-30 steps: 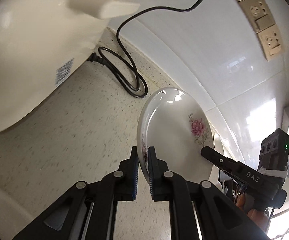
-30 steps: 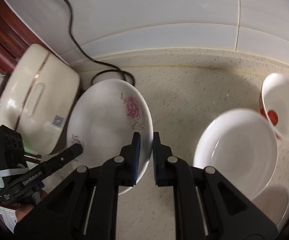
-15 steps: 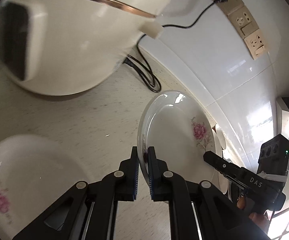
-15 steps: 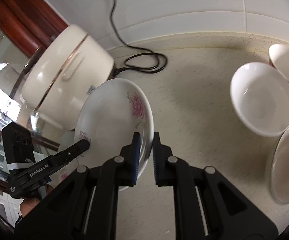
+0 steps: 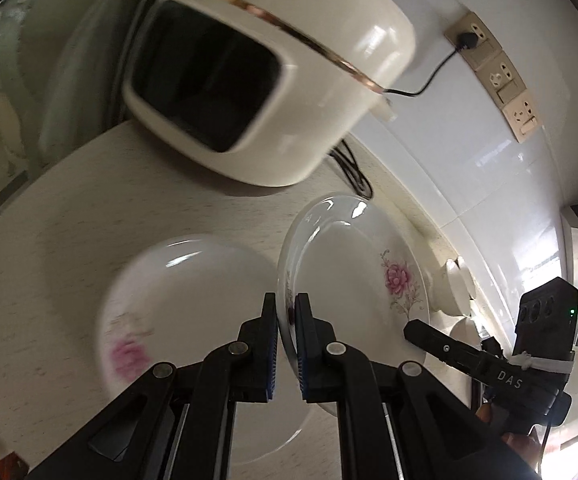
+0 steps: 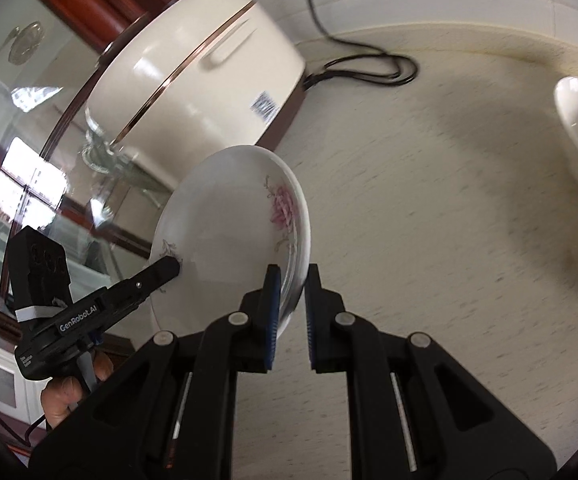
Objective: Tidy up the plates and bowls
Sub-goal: 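Carry the plate with the right tool and lower it onto the plate stack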
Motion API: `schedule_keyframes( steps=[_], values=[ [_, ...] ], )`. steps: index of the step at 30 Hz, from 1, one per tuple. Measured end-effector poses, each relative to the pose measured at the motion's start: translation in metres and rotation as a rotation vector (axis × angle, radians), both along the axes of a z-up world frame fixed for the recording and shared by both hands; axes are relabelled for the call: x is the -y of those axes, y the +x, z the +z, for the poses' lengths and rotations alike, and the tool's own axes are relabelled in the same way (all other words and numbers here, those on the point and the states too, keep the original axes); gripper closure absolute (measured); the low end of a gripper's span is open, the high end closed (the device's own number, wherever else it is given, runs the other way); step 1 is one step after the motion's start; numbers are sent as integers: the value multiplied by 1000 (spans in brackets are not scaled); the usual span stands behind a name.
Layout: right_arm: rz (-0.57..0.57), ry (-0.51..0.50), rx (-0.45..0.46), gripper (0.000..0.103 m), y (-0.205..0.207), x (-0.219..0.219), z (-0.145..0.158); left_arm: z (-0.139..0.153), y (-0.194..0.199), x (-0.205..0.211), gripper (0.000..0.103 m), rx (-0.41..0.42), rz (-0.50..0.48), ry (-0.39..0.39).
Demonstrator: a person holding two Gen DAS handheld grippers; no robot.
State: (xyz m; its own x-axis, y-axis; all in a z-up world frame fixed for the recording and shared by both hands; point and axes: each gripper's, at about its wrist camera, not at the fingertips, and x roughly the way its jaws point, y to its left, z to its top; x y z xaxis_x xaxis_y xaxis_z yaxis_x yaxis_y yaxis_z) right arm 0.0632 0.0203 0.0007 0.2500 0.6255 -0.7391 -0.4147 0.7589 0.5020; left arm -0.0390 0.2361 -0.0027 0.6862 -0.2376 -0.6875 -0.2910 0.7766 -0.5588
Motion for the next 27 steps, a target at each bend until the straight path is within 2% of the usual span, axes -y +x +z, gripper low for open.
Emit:
schedule_keyframes(
  steps=[7,12,27],
  values=[
    [68,4,-16,88,-20,-30,-16,-11,-32,-21,95,-8,55,13],
    [97,-20,-5,88,-29,-47,-24,-25,-48,-34,95,-24,81,-8],
    [176,-123,110,88,-54,-88,-21,-20,-74,-56,95,8,120,54]
  ],
)
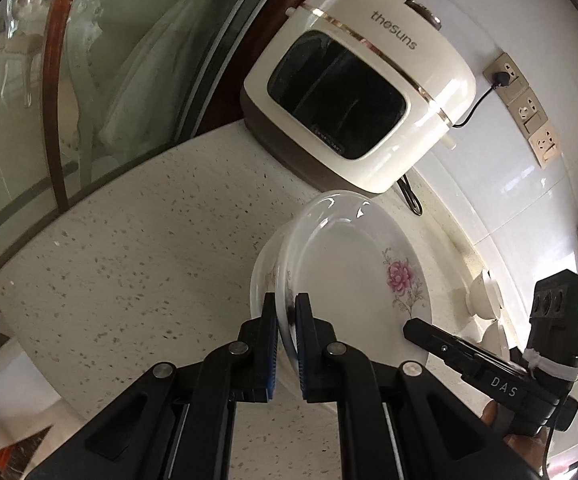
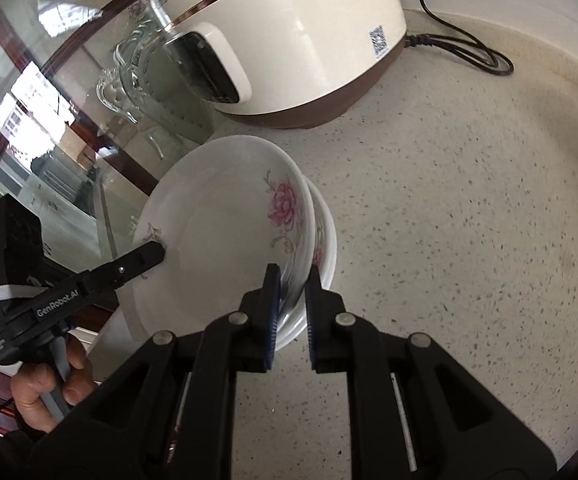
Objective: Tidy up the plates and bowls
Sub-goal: 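Carry the plate with the right tool and lower it onto the plate stack, then open the right tool and withdraw it from the stacked plates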
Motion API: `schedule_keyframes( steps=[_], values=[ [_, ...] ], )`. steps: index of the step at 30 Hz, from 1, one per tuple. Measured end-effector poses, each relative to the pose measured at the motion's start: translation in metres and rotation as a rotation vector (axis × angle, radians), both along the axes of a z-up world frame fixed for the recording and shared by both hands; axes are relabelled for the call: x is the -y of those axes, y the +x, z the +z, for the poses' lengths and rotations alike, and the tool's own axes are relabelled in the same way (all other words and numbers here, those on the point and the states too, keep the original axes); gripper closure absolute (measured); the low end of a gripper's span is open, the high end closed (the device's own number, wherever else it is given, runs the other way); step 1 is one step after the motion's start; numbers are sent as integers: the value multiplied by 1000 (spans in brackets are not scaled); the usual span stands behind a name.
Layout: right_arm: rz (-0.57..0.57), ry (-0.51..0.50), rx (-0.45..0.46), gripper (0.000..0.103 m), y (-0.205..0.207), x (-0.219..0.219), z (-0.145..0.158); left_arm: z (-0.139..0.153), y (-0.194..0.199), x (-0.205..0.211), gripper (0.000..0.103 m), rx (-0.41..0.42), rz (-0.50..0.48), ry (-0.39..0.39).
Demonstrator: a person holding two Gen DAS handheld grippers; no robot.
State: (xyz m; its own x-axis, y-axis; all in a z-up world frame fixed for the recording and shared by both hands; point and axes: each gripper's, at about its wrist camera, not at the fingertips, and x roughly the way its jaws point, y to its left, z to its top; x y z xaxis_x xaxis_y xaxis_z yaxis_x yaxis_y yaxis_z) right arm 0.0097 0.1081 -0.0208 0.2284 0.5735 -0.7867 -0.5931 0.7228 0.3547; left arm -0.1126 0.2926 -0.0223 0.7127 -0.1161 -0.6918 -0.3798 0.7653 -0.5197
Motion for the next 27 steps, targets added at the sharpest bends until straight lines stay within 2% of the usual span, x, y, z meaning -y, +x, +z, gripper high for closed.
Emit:
schedule_keyframes(
  steps=[10,14,19,22,24,26,27],
  values=[
    [44,-108,133,83,-18,-25,-2,-7,-8,-5,94,-7,24,26],
    [71,-154,220,78,-26,-31,-3,-7,-9,-4,93,4,23,37],
    [107,-213,406,70,-43,-39,-8,-6,-9,-2,92,19,11,71],
    [116,-232,486,67,-53,-40,-10,-5,-8,-1,91,25,-1,86],
    [148,-283,559,62,-61,-44,-14,-4,-6,4,92,25,-9,115],
    [139,-352,671,50,-76,-48,-14,-3,-5,9,92,25,-18,149],
    [136,-373,704,48,-79,-48,-14,-5,-3,10,92,21,-19,141]
  ],
)
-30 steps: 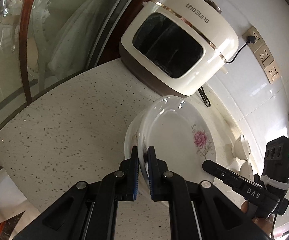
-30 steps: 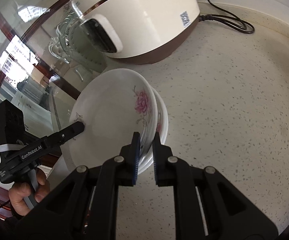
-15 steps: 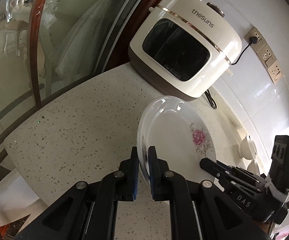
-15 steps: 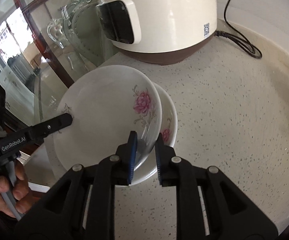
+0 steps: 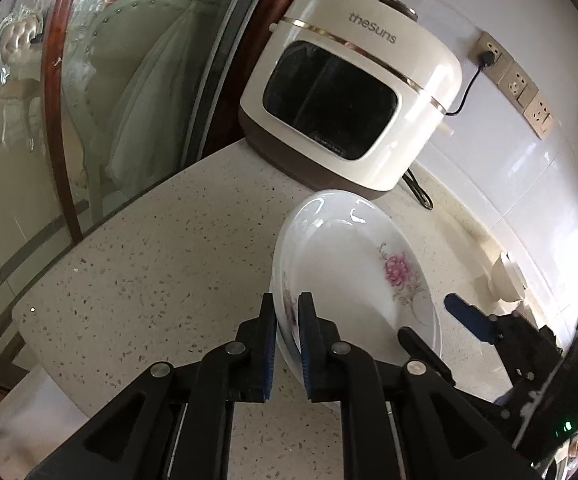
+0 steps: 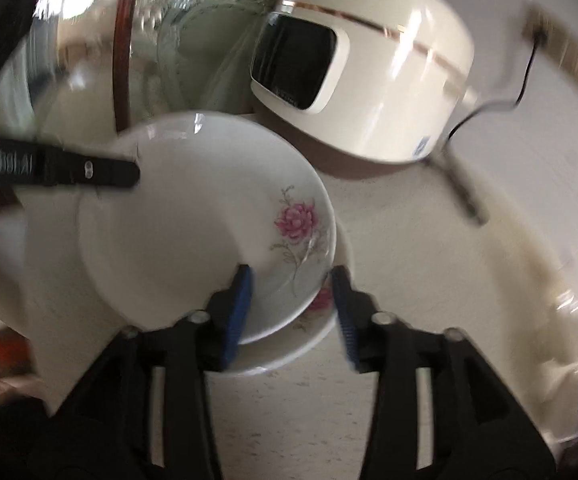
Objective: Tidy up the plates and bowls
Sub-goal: 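Open the right tool and withdraw it from the stacked plates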
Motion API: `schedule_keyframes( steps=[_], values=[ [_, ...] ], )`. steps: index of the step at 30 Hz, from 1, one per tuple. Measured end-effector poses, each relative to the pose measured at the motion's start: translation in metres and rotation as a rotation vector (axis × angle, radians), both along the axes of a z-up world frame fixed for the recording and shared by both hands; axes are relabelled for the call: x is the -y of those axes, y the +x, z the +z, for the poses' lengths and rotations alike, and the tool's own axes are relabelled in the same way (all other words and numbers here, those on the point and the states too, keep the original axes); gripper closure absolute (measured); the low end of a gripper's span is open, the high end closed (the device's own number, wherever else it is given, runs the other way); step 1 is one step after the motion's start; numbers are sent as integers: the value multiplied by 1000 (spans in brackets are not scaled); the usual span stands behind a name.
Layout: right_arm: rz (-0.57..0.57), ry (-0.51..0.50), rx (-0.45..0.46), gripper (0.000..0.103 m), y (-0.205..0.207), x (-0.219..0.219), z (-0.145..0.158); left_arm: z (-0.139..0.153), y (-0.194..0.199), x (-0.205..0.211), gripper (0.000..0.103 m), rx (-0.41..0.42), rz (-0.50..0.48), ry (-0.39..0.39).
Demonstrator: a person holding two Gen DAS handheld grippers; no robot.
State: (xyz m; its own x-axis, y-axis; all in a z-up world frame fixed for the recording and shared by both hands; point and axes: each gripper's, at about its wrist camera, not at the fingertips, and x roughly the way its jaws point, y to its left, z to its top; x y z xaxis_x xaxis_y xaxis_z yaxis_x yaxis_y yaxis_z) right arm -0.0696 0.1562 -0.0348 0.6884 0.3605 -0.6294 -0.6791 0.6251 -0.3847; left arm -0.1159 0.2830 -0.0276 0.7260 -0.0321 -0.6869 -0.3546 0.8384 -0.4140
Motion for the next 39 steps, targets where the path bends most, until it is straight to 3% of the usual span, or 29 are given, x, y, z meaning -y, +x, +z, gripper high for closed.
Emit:
schedule_keyframes(
  steps=[6,13,15,17,19,22,26,30,39],
  values=[
    [-22,96,-89,46,10,16,5,-1,5,7,86,-27,-7,42],
    [-81,284,-338,44,34,47,1,-3,8,20,83,-43,-3,123],
    [-86,315,-396,44,36,50,0,-6,9,21,64,-66,14,136],
    [-77,375,-489,44,40,56,-4,-10,8,19,55,-72,31,131],
    [-93,416,-531,44,41,60,-5,-11,6,16,54,-68,40,125],
    [-134,456,-540,42,44,73,-3,-5,5,18,53,-49,50,144],
    [-174,521,-532,28,44,97,9,12,5,30,45,14,37,164],
    [-218,538,-478,25,40,124,23,27,6,43,37,67,24,190],
    [-409,531,-332,18,27,199,35,43,11,81,36,163,-95,172]
  ],
)
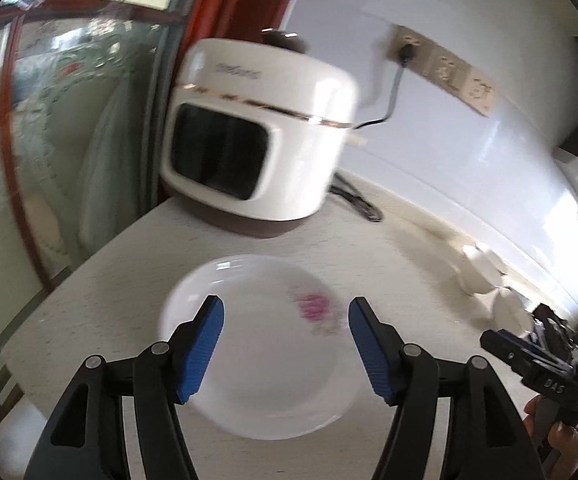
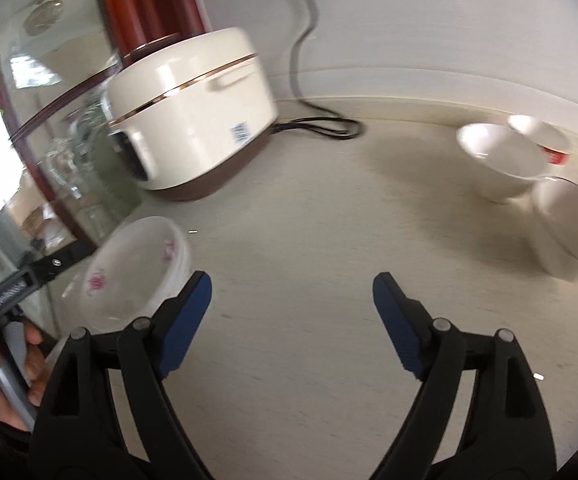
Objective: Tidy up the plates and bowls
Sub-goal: 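Open the right tool and withdraw it from the stacked plates, then move the right tool toward the plain white bowl on the counter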
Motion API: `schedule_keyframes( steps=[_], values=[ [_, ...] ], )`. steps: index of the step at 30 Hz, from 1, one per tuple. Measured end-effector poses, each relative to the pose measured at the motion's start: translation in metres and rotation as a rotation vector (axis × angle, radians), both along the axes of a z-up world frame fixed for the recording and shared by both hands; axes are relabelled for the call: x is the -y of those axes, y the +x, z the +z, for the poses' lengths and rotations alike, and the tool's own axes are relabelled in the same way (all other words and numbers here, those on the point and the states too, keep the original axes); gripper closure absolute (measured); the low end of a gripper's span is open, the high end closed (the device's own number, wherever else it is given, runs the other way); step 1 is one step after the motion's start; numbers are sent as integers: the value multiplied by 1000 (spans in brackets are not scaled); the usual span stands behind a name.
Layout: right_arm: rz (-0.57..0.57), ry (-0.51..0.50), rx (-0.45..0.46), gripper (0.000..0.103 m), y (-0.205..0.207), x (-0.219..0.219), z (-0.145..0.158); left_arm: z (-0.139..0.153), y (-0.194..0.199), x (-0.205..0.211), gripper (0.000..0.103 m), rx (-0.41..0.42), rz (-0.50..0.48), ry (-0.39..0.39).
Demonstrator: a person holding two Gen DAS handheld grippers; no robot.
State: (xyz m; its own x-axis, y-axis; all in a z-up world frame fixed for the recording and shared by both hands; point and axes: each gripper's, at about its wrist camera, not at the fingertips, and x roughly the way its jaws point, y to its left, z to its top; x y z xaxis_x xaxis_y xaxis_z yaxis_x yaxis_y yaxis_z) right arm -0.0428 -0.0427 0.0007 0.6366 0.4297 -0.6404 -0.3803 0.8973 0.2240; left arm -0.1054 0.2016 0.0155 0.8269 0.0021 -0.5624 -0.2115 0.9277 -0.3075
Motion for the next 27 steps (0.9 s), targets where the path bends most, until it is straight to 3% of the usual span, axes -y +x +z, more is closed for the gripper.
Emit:
schedule_keyframes(
  steps=[7,16,20,27],
  values=[
    [-169,-4,-9,18,-15,73,3,8,22,54,34,33,-198,-28],
    [-364,64,-38,18,-12,175,15,1,82,120,34,-26,-369,-193],
    [-364,72,-40,18,21,198,34,3,126,149,34,-74,-409,-280],
    [-326,157,-161,18,109,214,43,4,194,192,34,-138,-436,-315]
  ],
)
